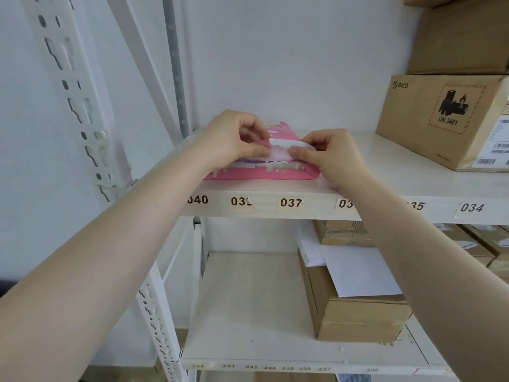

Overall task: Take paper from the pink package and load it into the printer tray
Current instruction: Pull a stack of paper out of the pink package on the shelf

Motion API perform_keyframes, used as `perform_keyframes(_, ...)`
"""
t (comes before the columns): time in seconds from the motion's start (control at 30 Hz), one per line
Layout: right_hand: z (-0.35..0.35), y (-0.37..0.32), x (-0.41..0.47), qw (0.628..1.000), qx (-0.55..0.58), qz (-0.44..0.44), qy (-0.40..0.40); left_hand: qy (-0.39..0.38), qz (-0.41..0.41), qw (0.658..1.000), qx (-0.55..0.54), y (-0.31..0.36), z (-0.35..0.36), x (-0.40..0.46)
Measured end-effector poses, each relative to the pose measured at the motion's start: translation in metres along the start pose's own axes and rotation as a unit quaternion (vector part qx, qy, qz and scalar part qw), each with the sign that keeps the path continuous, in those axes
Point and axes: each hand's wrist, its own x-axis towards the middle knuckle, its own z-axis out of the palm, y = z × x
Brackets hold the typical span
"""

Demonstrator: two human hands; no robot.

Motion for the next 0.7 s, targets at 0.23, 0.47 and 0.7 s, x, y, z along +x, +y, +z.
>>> perform_keyframes(0.23,0.003,-0.005,-0.001,1.000,0.023,-0.013,0.010,0.008,-0.014,0.998,0.058,-0.024,-0.034,-0.038)
perform_keyframes(0.47,0.010,-0.006,0.006,1.000,0.018,0.005,0.012,0.137,-0.012,0.990,-0.003,-0.044,-0.040,-0.037)
perform_keyframes(0.7,0.014,-0.003,0.008,0.998,0.036,0.039,0.035,0.108,0.133,0.954,0.247,-0.031,-0.017,-0.033)
